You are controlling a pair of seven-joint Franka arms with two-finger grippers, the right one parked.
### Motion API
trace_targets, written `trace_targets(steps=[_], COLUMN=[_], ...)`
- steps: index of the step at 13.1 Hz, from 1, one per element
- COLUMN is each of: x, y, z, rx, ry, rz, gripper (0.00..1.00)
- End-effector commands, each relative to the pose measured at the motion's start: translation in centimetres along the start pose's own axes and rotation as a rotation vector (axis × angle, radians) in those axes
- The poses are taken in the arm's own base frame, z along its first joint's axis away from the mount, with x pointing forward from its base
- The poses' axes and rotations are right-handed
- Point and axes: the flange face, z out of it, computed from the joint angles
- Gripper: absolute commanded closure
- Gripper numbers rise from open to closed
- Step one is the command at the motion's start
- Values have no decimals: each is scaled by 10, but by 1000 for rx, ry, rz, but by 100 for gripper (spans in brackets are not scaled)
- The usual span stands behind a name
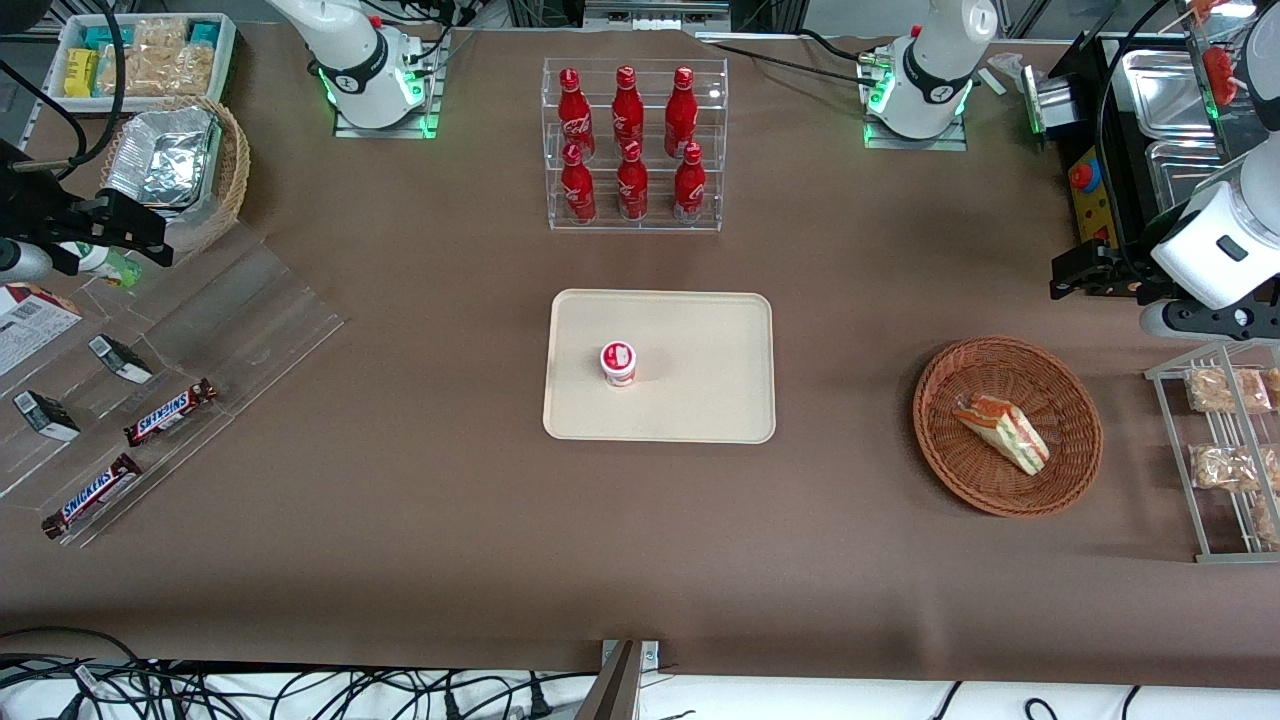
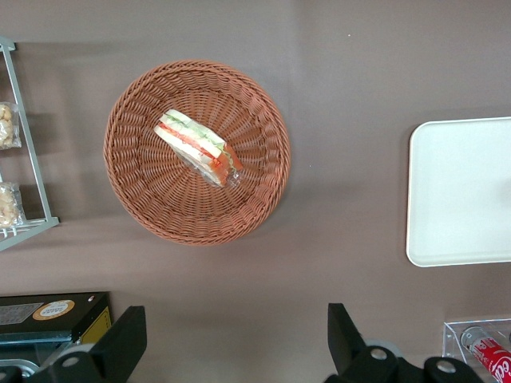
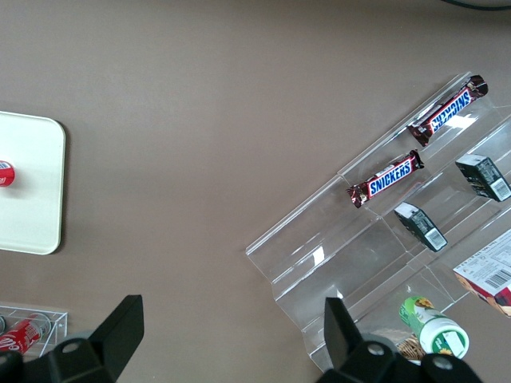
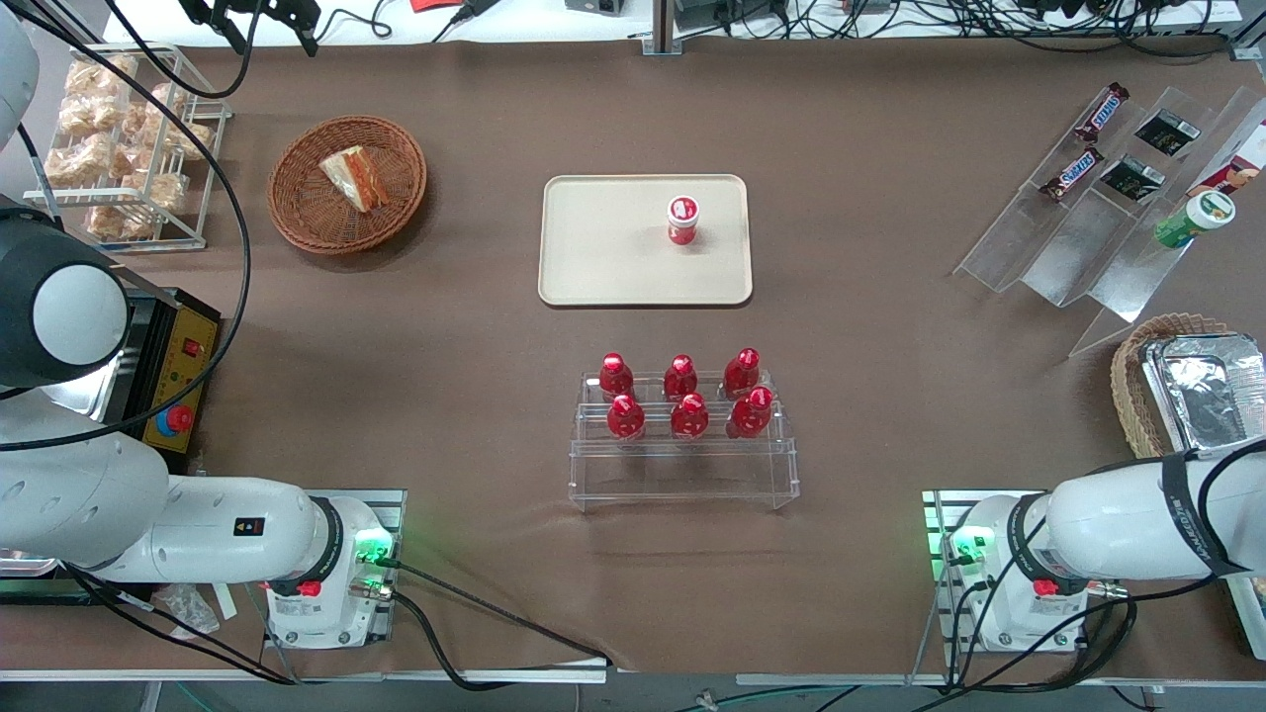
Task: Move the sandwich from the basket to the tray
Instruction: 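Move the left gripper down over the wrapped sandwich in the wicker basket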
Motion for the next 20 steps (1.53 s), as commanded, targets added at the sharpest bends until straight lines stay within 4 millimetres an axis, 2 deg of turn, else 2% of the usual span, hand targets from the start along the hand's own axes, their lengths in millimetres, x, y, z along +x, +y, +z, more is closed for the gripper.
trace_targets(steps=[1,2,3,5,9,13,14,16,20], x=[1,2,11,30,67,96,101,103,112], y=[-1,-2,-5,-8,-9,-11,-14,-12,-16], z=[-5,-3,11,21,72,122,131,136,168], rx=[6,5,4,5,21,123,123,122,127], ry=[13,9,-15,-18,-13,33,46,49,35], rz=[-13,-14,-25,-106,-274,-463,-503,-591,-673], gripper=[0,0,0,0,0,0,0,0,0])
